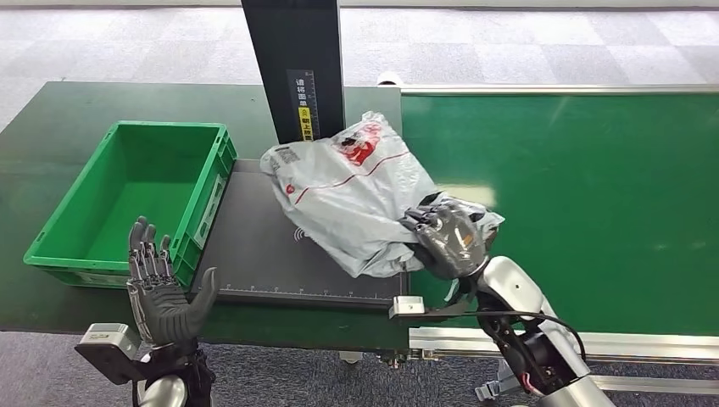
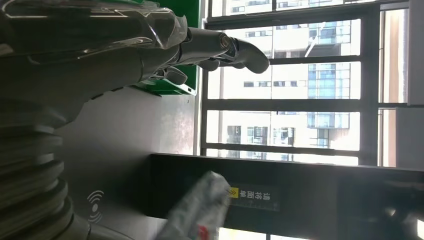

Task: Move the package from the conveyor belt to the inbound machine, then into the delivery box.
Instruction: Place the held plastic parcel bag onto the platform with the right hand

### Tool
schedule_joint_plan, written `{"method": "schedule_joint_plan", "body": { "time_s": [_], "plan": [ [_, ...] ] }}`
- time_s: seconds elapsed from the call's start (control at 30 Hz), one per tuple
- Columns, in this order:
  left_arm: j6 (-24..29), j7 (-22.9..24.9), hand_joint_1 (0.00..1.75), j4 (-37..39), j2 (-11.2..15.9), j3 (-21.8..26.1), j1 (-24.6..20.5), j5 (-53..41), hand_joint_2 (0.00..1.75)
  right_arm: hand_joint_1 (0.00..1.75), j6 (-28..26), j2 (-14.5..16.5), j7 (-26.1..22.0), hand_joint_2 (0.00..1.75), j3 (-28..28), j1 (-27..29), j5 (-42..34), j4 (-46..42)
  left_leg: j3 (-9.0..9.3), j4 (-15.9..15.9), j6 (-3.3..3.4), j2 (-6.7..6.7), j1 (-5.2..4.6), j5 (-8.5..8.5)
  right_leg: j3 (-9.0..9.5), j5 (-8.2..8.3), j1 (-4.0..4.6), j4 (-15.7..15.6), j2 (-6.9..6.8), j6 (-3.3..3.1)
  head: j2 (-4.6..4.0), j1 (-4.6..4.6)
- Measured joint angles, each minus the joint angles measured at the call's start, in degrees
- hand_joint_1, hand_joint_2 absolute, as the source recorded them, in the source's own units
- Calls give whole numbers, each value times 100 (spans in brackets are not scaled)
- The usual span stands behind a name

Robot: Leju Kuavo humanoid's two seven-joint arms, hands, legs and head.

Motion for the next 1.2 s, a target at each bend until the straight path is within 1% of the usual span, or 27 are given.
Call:
{"method": "schedule_joint_plan", "body": {
  "time_s": [0.1,0.2,0.3,0.4,0.43,0.5,0.53,0.57,0.63,0.7,0.8,0.9,1.0,1.1,1.2],
  "plan": [
    [-2,1,0,55,-17,-33,-90,17,175,175,334,226,-68,175,565,-31,-102,461,-1,0,0,-4,2,0,0,-1,3,0,-2,-2,0,-1],
    [-19,6,0,114,-22,-50,-150,49,175,175,557,423,-22,175,1039,-96,-204,923,-1,-1,-1,0,4,1,-1,-2,6,0,0,-2,0,-1],
    [-46,19,0,160,-24,-60,-167,87,175,175,641,568,32,175,1354,-185,-286,1274,0,-1,-1,0,3,1,-1,-2,6,0,0,-3,0,1],
    [-54,24,0,201,-25,-63,-173,96,175,175,679,668,70,175,1535,-298,-323,1509,0,0,0,0,2,1,0,-2,4,0,0,-2,0,1],
    [-54,25,0,213,-25,-63,-178,98,175,151,683,698,103,175,1576,-335,-338,1573,0,0,0,0,2,1,0,-2,4,0,0,-2,0,1],
    [-52,28,0,227,-24,-63,-191,103,175,64,595,770,235,175,1641,-403,-374,1697,0,0,0,0,1,1,0,-1,3,0,0,-2,0,1],
    [-50,30,0,230,-24,-63,-196,110,175,21,466,809,328,175,1660,-432,-404,1751,1,0,0,0,2,1,0,-1,3,0,0,-3,1,1],
    [-47,34,0,231,-23,-63,-198,118,175,0,273,848,425,175,1665,-459,-469,1799,1,0,0,-1,2,1,0,-1,3,0,0,-3,1,1],
    [-44,45,0,231,-23,-63,-196,138,175,0,-148,904,541,175,1597,-491,-731,1850,1,1,0,-1,2,1,-1,-1,3,0,0,-3,1,0],
    [-54,59,0,232,-22,-63,-189,162,175,0,-396,929,502,175,1388,-487,-1178,1815,1,1,-1,-2,2,1,-1,-1,4,0,0,-3,0,0],
    [-91,79,0,240,-22,-64,-187,200,175,0,-431,934,317,175,935,-437,-1822,1652,1,1,0,0,2,1,-1,-1,3,0,0,-3,0,0],
    [-110,84,0,254,-23,-66,-190,204,175,0,-378,936,232,175,633,-371,-2083,1527,1,1,0,0,1,1,-1,-1,3,0,0,-3,0,1],
    [-144,106,0,282,-22,-75,-216,208,175,0,-109,949,107,175,336,-204,-2639,1347,1,2,0,-3,1,1,-4,-2,2,-1,-2,-2,1,1],
    [-209,161,0,343,-22,-115,-273,208,175,0,483,956,-49,175,-126,52,-3583,1119,-1,2,0,-3,1,0,-5,-2,2,-1,-1,-2,0,0],
    [-242,191,0,428,-22,-169,-343,205,175,0,904,952,-124,175,-564,309,-4095,959,-1,1,0,-1,1,0,-4,-2,2,-1,0,-2,0,0]
  ]
}}
